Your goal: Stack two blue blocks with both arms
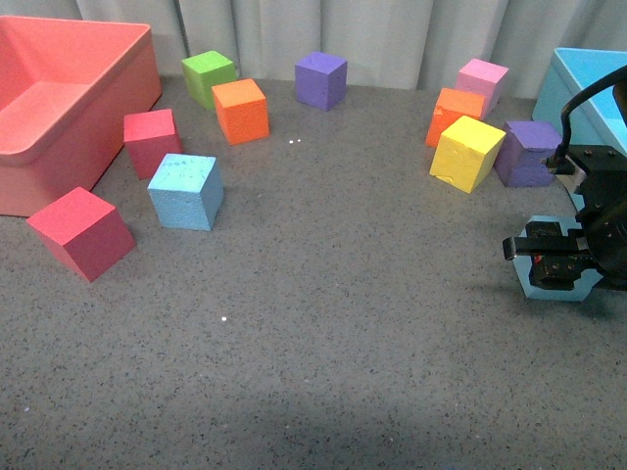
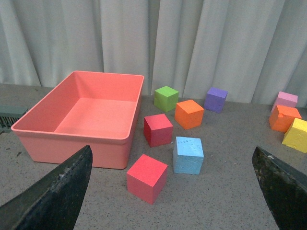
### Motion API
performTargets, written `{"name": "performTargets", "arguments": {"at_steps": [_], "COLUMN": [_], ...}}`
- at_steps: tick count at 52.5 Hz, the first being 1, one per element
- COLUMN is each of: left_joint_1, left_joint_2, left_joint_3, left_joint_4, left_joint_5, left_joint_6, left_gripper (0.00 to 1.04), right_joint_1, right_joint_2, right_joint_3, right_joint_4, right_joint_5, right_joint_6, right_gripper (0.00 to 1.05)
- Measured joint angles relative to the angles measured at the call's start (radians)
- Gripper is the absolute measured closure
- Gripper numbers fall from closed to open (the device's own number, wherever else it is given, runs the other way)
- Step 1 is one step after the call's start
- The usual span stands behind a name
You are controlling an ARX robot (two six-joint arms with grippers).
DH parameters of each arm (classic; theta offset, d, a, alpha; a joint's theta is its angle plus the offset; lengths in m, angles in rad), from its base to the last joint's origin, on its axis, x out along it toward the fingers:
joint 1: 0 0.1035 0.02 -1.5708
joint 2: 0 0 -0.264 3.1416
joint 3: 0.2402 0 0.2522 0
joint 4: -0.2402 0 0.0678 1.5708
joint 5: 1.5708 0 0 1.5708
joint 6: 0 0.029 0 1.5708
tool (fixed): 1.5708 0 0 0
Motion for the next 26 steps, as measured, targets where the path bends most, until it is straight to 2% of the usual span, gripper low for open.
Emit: {"name": "performTargets", "arguments": {"at_steps": [13, 26], "left_joint_1": [0.0, 0.0], "left_joint_2": [0.0, 0.0], "left_joint_3": [0.0, 0.0], "left_joint_4": [0.0, 0.0], "left_joint_5": [0.0, 0.0], "left_joint_6": [0.0, 0.0], "left_gripper": [0.07, 0.07], "right_joint_1": [0.079, 0.204], "right_joint_2": [-0.099, -0.03], "right_joint_3": [-0.038, 0.087], "right_joint_4": [0.021, 0.007], "right_joint_5": [-0.04, -0.074], "right_joint_6": [0.061, 0.153], "right_gripper": [0.63, 0.64]}}
